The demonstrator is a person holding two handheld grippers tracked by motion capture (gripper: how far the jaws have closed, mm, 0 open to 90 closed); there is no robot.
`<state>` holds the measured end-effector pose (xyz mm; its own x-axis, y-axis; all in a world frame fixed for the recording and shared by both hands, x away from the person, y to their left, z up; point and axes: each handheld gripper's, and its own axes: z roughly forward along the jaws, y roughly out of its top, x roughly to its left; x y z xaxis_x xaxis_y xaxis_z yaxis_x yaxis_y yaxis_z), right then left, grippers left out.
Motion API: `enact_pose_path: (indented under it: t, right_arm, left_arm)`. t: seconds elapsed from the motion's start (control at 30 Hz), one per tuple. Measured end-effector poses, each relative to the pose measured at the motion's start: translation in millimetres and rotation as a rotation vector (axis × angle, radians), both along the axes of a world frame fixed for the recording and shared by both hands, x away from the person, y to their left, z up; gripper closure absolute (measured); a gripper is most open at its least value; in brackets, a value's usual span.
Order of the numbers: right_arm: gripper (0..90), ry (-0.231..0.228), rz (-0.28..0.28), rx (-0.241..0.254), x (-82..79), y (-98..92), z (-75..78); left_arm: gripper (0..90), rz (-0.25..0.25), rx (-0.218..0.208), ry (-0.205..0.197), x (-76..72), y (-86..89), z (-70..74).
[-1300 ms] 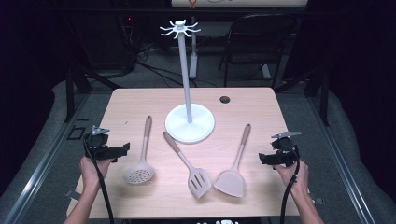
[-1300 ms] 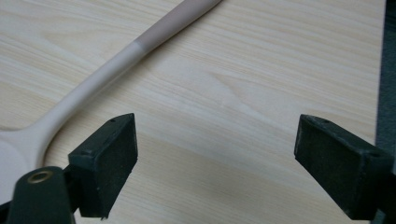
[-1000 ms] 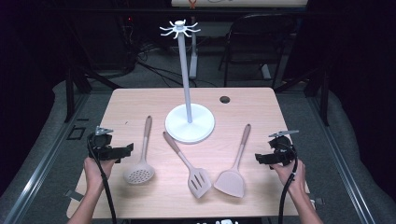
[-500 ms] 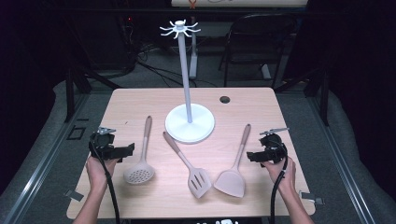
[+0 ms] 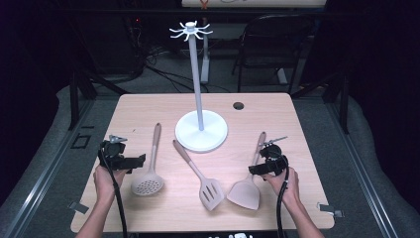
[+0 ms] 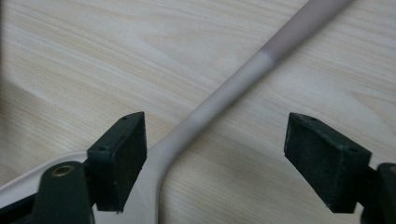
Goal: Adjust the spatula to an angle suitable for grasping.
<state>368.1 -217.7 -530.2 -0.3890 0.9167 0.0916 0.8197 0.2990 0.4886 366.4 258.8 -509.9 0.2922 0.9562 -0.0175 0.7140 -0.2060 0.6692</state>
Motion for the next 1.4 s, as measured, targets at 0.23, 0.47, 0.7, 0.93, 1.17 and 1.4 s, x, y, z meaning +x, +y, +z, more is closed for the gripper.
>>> enact_pose_path:
  t: [0.23,0.47,0.7,0.93,1.17,1.4]
  right_arm:
    - [35.7,0.042,0.032,-0.04,2.7,12.8,-10.1]
    - [43.5,0.051,0.035,-0.038,3.6,20.3,-16.6]
    - [43.2,0.078,0.053,-0.047,6.5,20.7,-18.7]
    - [46.6,0.098,0.049,-0.019,8.3,17.5,-20.9]
    - [50.9,0.102,0.068,-0.015,8.9,17.4,-20.8]
    - [54.0,0.105,0.076,-0.038,9.6,15.7,-19.6]
  left_arm:
    - [0.1,-0.022,-0.002,0.007,1.0,-1.2,-1.6]
    - [0.1,-0.042,-0.005,0.013,1.6,-4.8,-2.8]
    - [0.4,-0.052,-0.004,0.019,1.2,-7.2,-2.9]
    - [0.4,-0.06,-0.004,0.024,-0.5,-6.5,-2.8]
    - [0.4,-0.057,-0.007,0.021,-2.1,-6.9,-2.4]
    - [0.4,-0.065,0.0,0.022,-2.6,-7.2,-2.1]
